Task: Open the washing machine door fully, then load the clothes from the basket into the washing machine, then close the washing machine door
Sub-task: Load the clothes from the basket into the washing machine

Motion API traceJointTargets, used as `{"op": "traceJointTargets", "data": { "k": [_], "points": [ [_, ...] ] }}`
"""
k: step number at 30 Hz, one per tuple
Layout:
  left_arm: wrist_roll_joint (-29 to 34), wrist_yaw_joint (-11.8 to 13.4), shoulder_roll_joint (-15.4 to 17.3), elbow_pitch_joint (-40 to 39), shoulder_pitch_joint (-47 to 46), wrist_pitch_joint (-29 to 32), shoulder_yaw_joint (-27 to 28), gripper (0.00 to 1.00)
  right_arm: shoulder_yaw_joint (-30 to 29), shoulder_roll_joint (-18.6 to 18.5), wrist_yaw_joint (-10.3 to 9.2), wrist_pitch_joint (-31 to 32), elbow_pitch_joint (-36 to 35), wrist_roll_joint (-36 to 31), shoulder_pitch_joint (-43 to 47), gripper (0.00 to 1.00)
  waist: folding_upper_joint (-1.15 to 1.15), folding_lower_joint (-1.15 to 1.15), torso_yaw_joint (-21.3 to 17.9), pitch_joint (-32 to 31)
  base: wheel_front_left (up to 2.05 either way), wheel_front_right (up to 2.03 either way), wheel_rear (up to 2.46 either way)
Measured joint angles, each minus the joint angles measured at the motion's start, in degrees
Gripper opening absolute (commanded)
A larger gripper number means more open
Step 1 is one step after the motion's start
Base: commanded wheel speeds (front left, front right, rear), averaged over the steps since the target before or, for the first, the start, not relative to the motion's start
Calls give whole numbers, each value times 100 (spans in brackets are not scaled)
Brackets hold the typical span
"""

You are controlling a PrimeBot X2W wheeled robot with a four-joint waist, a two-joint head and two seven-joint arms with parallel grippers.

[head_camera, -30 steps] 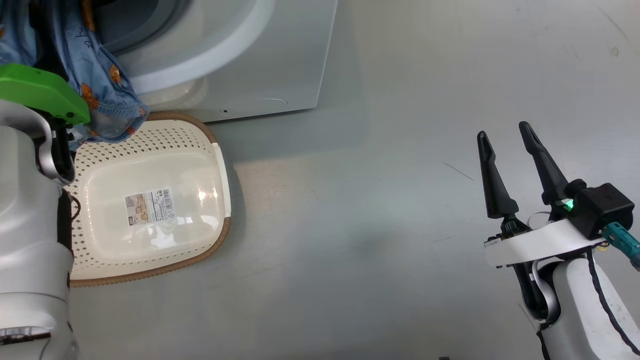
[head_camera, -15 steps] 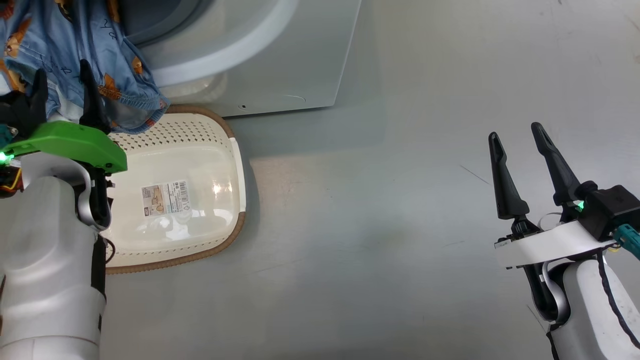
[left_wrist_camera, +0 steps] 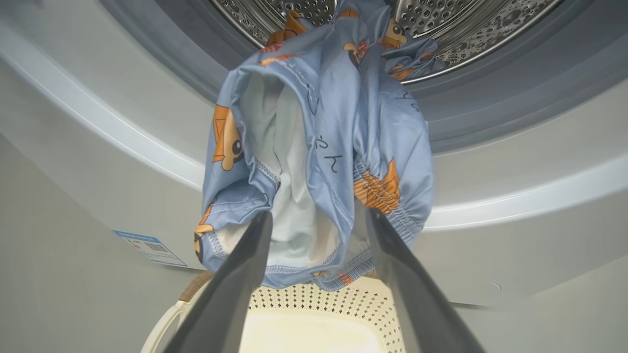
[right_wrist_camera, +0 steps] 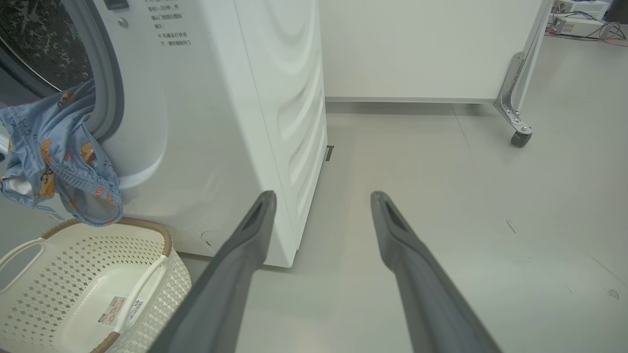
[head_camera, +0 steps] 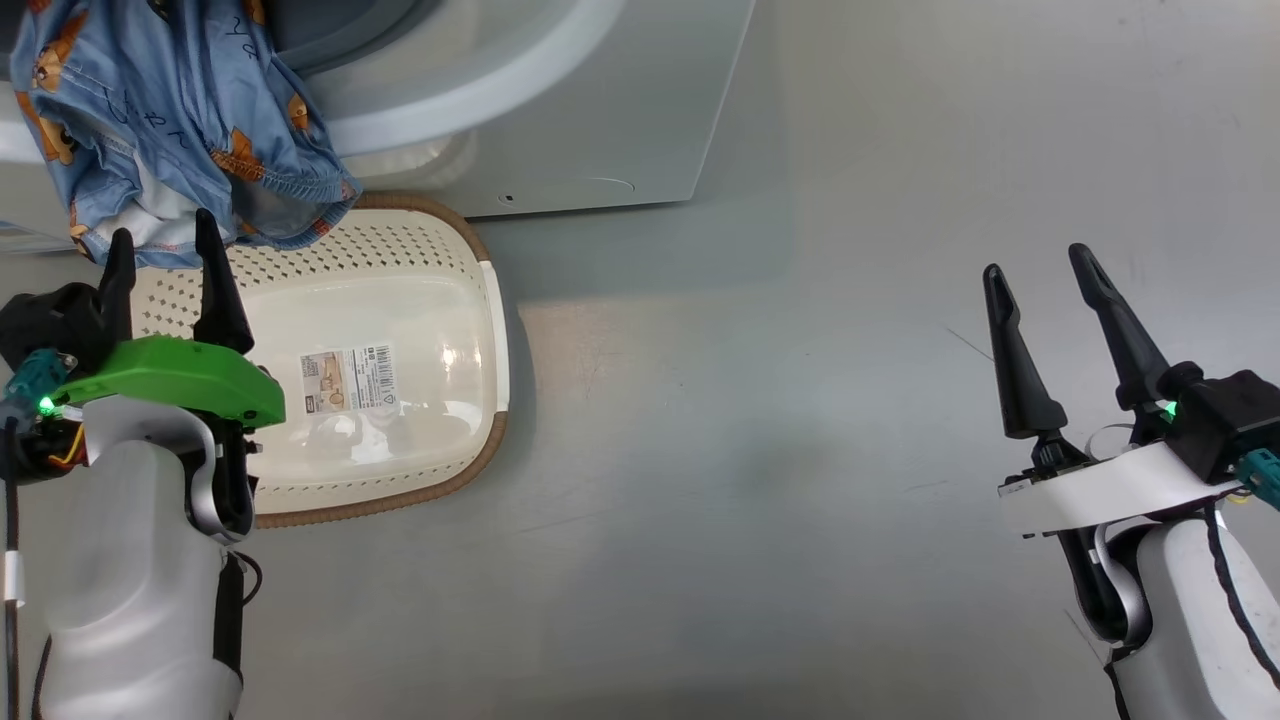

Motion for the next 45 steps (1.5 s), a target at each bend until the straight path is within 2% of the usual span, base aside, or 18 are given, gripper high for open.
{"op": "traceJointTargets", "data": {
  "k": [14, 32, 45],
  "points": [
    [-15, 4, -144, -831, 559, -1, 2, 100, -119, -135, 0, 0, -71, -54, 11, 100, 0, 0, 283, 107, 0, 0, 0],
    [-85, 56, -194, -1849, 1293, 1, -70, 100, -138, -180, 0, 0, -89, -58, 12, 100, 0, 0, 425, 170, 0, 0, 0],
    [-168, 185, -203, -2412, 1602, 186, -99, 100, 0, -174, 0, 0, -87, -58, 9, 100, 0, 0, 456, 185, 0, 0, 0]
  ]
}}
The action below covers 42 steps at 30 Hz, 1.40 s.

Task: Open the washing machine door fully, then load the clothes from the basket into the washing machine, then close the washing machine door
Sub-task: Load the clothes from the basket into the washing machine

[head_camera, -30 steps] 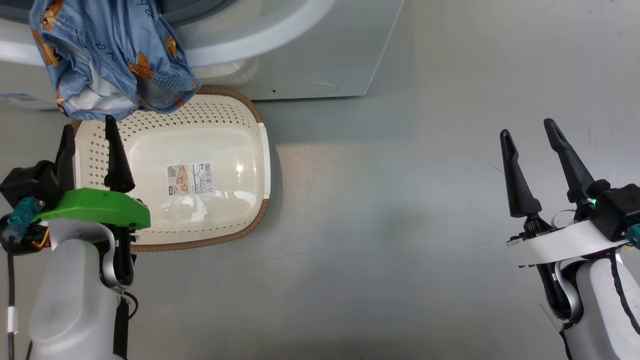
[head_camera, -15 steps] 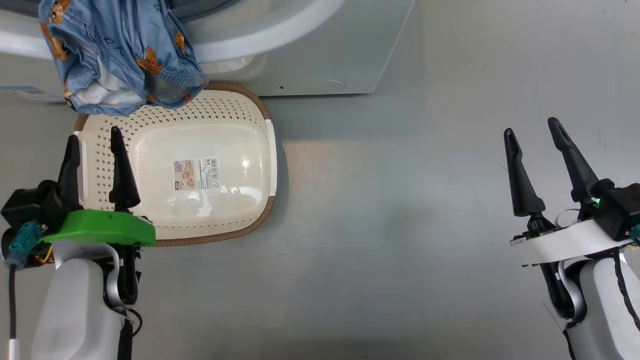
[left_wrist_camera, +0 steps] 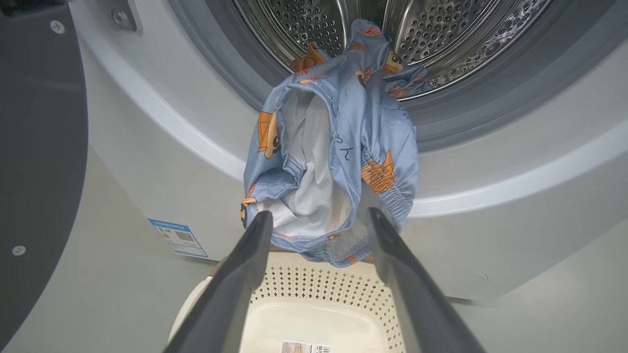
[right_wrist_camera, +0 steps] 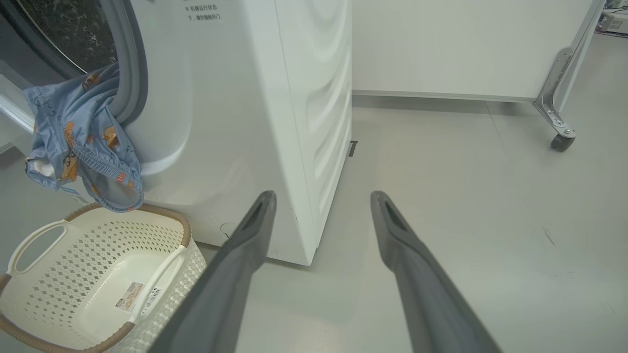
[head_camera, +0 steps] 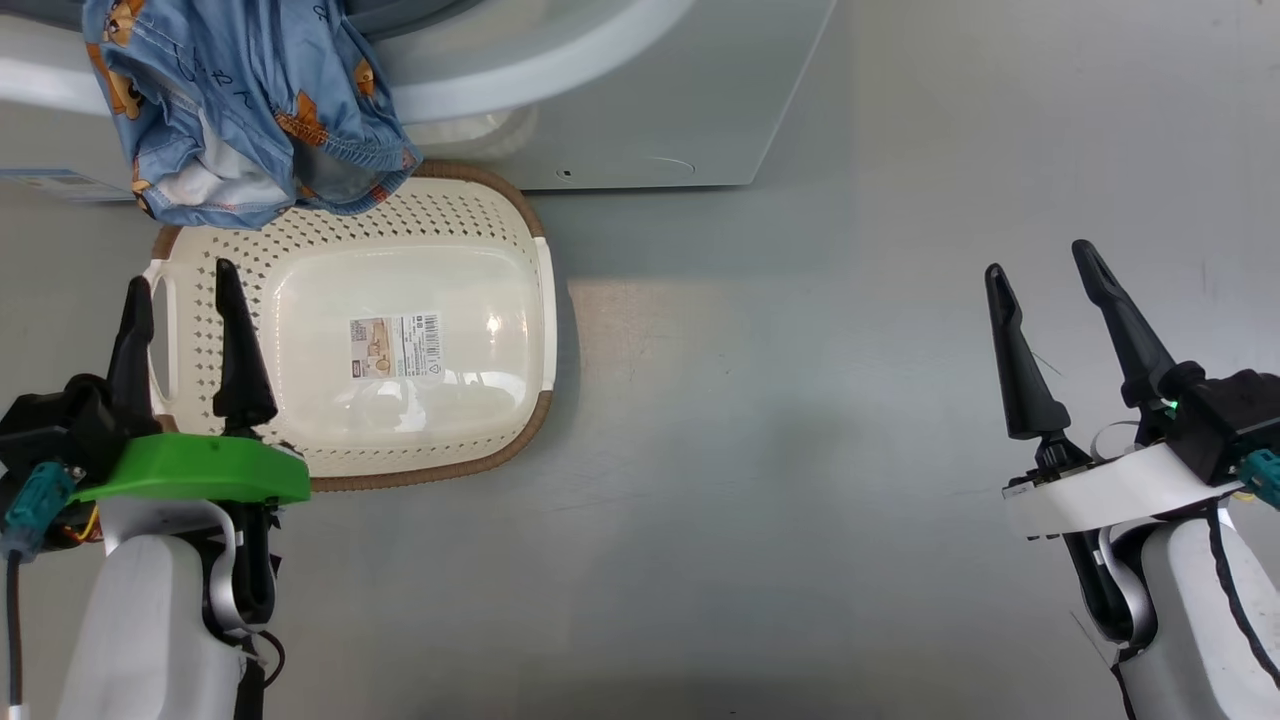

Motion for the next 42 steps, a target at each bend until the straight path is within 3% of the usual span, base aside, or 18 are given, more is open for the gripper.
{"op": "traceJointTargets", "data": {
  "k": [24, 42],
  "points": [
    [-369, 27, 274, 57, -274, 553, 393, 100, 107, 188, 0, 0, -4, 1, -85, 100, 0, 0, -905, 158, 0, 0, 0],
    [-527, 78, 638, 753, -1158, 769, 668, 100, 118, 203, 0, 0, -80, 1, -129, 100, 0, 0, -1161, 500, 0, 0, 0]
  ]
}}
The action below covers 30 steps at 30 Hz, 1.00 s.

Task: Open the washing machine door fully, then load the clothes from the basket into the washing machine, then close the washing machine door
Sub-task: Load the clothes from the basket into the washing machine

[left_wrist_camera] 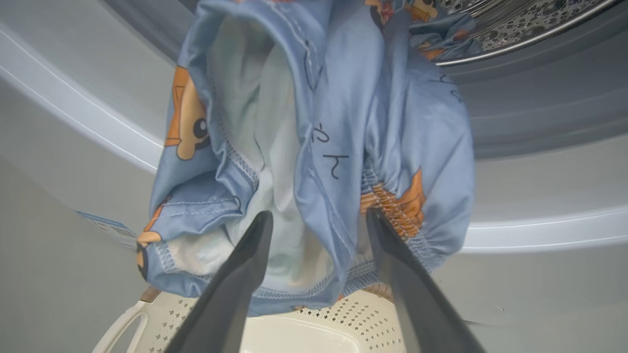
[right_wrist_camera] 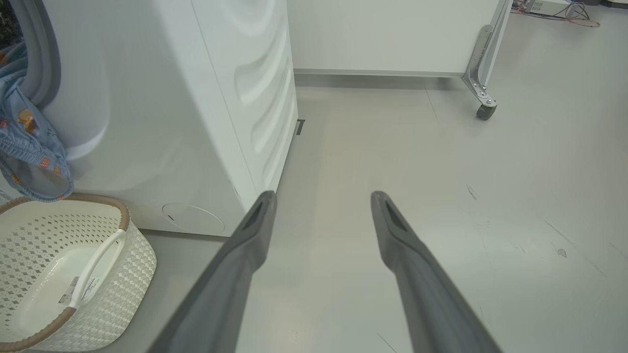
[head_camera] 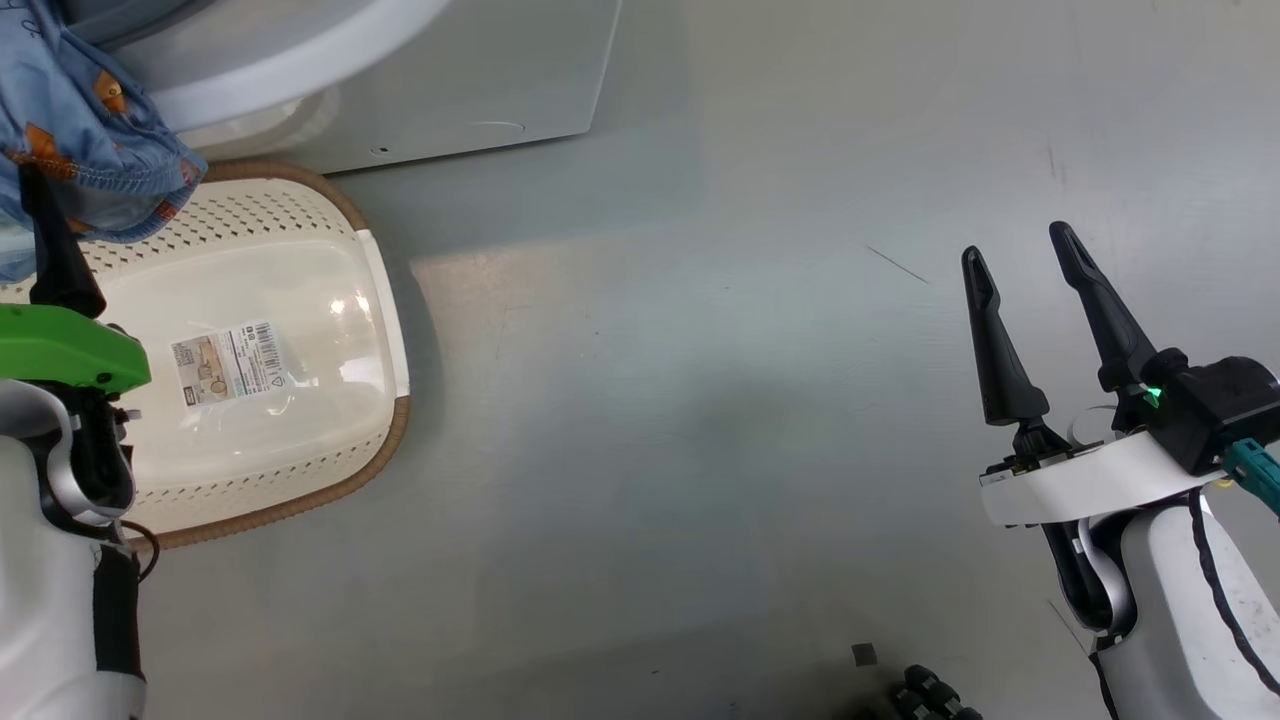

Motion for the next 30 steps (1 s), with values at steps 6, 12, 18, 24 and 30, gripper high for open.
{"op": "traceJointTargets", "data": {
  "k": [6, 12, 18, 24, 30],
  "points": [
    [-41, -66, 59, 189, -268, 80, -68, 100, 1, 9, 0, 0, -10, 0, -76, 100, 0, 0, -52, 114, 0, 0, 0],
    [-59, -136, 88, 441, -448, 80, -99, 100, -1, 10, 0, 0, -9, 0, -98, 100, 0, 0, -78, 168, 0, 0, 0],
    [-119, -167, 145, 623, -688, 79, -51, 100, 5, 19, 0, 0, -10, 0, -99, 100, 0, 0, -100, 219, 0, 0, 0],
    [-135, -191, 236, 802, -912, 77, -26, 100, 87, 23, 0, 0, -10, 0, -132, 100, 0, 0, -134, 279, 0, 0, 0],
    [-134, -192, 320, 982, -1153, 53, -9, 100, 111, 35, 0, 0, -26, 0, -213, 100, 0, 0, -222, 375, 0, 0, 0]
  ]
}}
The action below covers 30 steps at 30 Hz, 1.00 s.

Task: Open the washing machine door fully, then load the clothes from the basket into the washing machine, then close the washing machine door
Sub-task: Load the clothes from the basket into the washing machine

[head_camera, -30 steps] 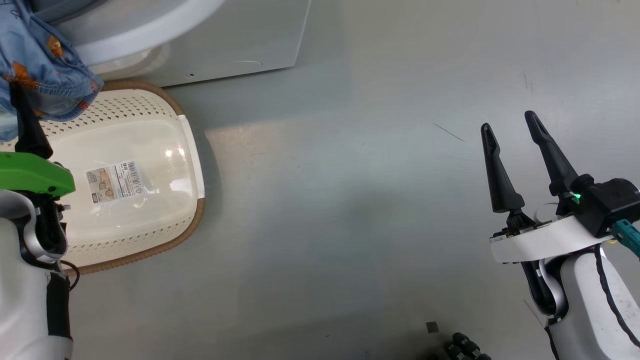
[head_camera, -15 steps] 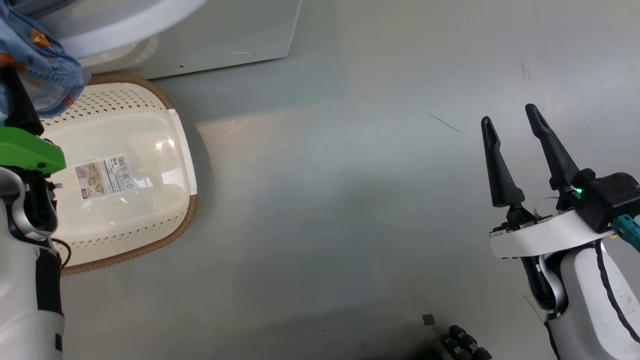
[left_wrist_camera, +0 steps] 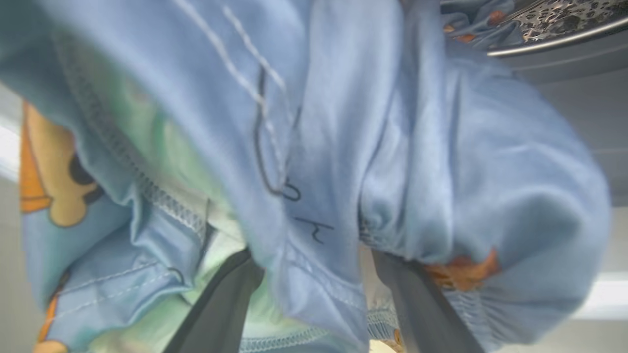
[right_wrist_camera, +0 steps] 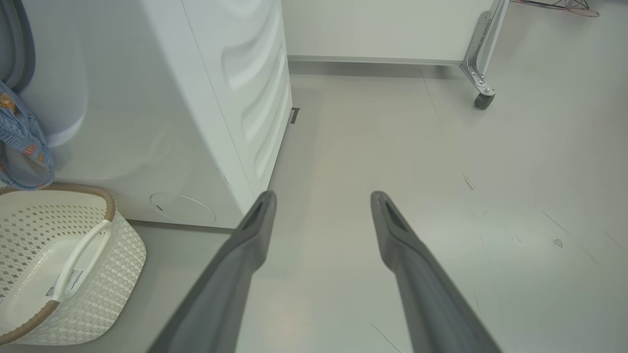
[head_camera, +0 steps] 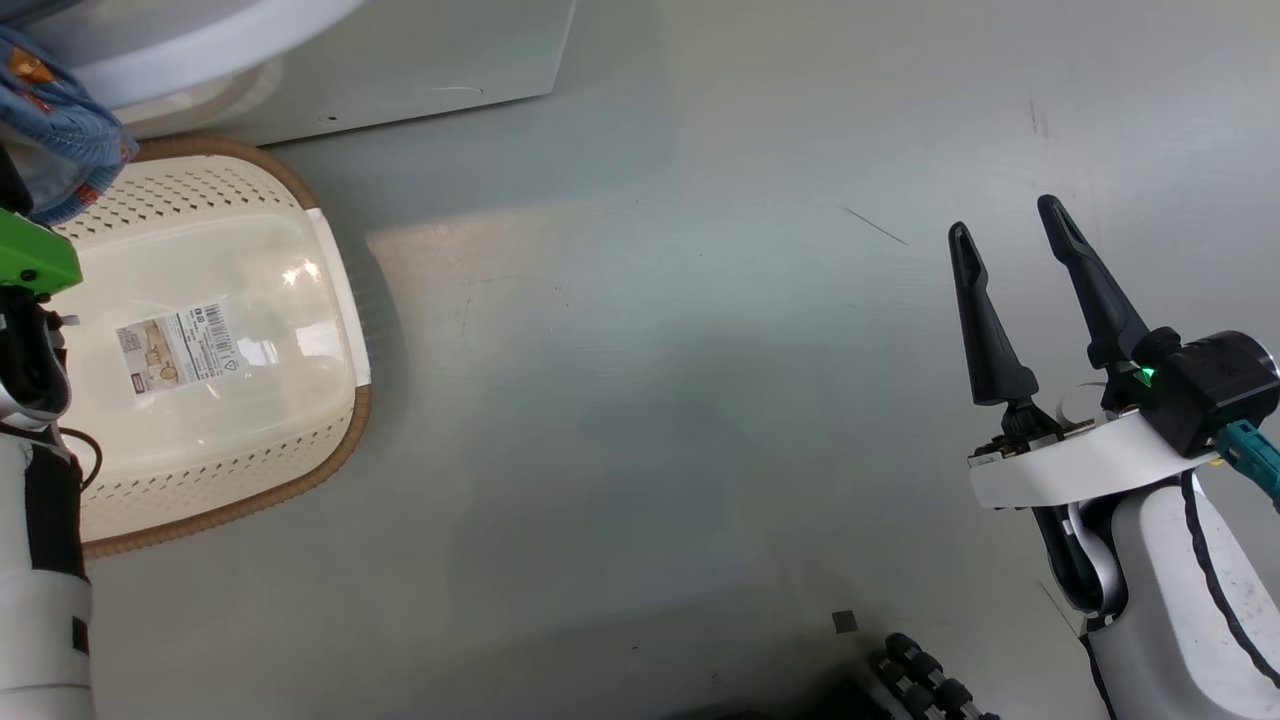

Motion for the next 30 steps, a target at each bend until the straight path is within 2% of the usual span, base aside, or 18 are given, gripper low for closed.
{"op": "traceJointTargets", "data": {
  "k": [10, 12, 14, 20, 30],
  "points": [
    [65, -1, 78, 293, -163, -211, -19, 100, -26, 5, 0, 0, 0, 0, 0, 100, 0, 0, -105, 139, 0, 0, 0],
    [80, -5, 79, 349, -182, -283, -18, 45, -31, 10, 0, 0, 3, 0, 0, 100, 0, 0, -105, 146, 0, 0, 0],
    [100, -24, 79, 381, -190, -332, -21, 0, -33, 26, 0, 0, 10, 0, 0, 100, 0, 0, -100, 147, 0, 0, 0],
    [102, -65, 47, 477, -271, -563, -63, 0, -93, 32, 0, 0, 31, 0, -1, 100, 0, 0, -25, 87, 0, 0, 0],
    [-3, -176, -245, 433, -189, -735, -70, 0, -132, 29, 0, 0, 60, 0, -1, 100, 0, 0, 211, -92, 0, 0, 0]
  ]
}}
